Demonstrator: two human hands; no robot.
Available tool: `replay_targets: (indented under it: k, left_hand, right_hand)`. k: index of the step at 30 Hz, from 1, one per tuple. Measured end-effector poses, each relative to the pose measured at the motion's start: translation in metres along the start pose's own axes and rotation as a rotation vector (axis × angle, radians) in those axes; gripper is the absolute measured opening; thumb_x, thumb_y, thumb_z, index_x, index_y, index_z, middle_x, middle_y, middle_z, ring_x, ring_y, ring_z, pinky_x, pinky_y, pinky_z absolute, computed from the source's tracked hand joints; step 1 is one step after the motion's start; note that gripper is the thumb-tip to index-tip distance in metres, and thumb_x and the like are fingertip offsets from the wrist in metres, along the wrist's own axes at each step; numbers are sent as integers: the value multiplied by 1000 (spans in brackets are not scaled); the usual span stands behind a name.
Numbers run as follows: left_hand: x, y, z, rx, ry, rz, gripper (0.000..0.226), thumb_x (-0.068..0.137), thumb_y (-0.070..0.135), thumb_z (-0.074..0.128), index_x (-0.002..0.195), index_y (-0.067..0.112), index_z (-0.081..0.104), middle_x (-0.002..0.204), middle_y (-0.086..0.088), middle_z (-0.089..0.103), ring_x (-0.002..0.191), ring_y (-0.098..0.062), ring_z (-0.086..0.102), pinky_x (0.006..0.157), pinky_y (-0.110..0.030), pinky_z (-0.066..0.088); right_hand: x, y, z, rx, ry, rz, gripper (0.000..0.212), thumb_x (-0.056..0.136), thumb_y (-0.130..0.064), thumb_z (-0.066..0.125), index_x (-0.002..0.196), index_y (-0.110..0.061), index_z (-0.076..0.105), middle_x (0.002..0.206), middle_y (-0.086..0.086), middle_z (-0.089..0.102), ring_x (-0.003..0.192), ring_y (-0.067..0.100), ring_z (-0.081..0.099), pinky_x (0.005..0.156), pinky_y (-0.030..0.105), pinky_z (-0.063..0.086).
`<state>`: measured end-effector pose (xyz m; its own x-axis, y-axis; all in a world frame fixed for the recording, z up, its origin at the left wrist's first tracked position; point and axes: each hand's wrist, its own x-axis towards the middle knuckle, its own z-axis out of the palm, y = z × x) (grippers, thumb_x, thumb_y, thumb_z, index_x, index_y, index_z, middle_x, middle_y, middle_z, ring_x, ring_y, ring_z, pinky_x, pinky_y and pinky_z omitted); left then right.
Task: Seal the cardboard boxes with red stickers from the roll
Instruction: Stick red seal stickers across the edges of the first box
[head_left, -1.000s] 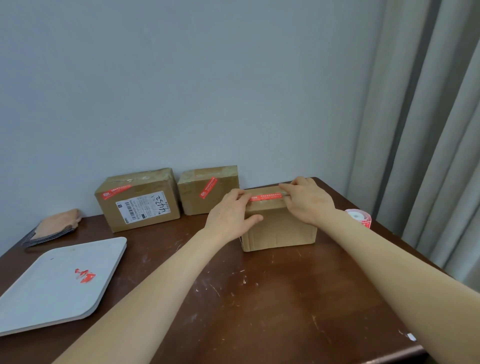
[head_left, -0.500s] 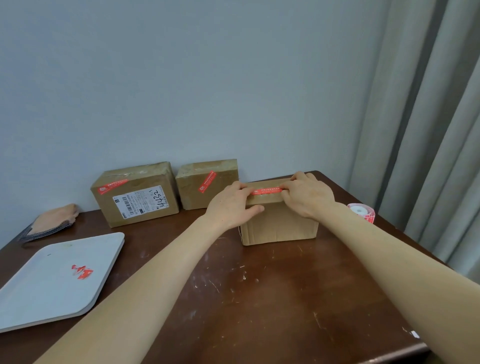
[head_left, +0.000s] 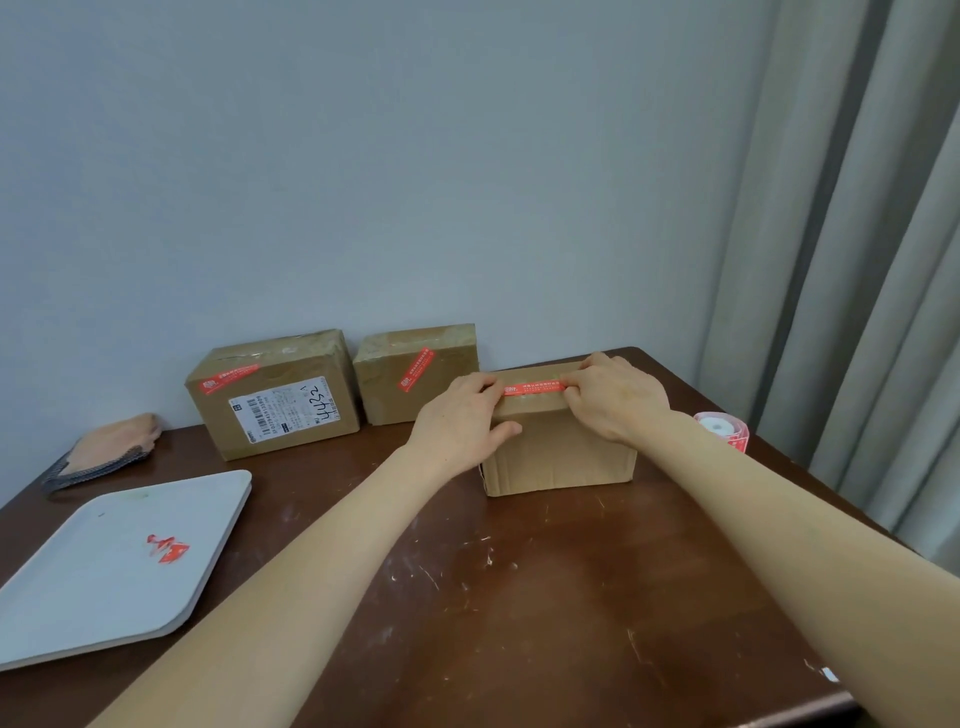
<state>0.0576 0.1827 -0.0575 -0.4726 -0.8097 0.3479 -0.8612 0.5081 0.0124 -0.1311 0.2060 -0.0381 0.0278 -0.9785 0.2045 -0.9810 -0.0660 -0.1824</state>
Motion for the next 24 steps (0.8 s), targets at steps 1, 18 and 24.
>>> replay_targets:
  k: [1, 18, 24]
  left_hand:
    - [-2, 0, 2, 5, 24, 11, 57, 92, 47, 48, 142, 21, 39, 143, 2, 40, 130, -16, 38, 93, -33, 47]
    - [-2, -1, 0, -89, -22, -22, 56, 92, 38, 55, 141, 16, 41, 150, 1, 37, 133, -17, 41, 106, -32, 38]
    - [-7, 1, -2, -132, -9, -32, 50, 93, 34, 54, 140, 19, 43, 149, 2, 37, 132, -17, 41, 103, -32, 39]
  right_hand:
    - [-1, 1, -1, 24, -1, -11, 43, 98, -29, 28, 132, -31, 56, 131, 6, 50, 120, 26, 45, 93, 40, 41]
    - [-4, 9, 6, 62, 81, -16, 39, 95, -27, 34, 111, -26, 70, 123, 0, 58, 106, 24, 54, 80, 34, 44]
    - [-6, 8, 6, 34, 78, -22, 39, 96, -28, 33, 115, -29, 67, 126, -1, 56, 115, 23, 49, 82, 35, 42]
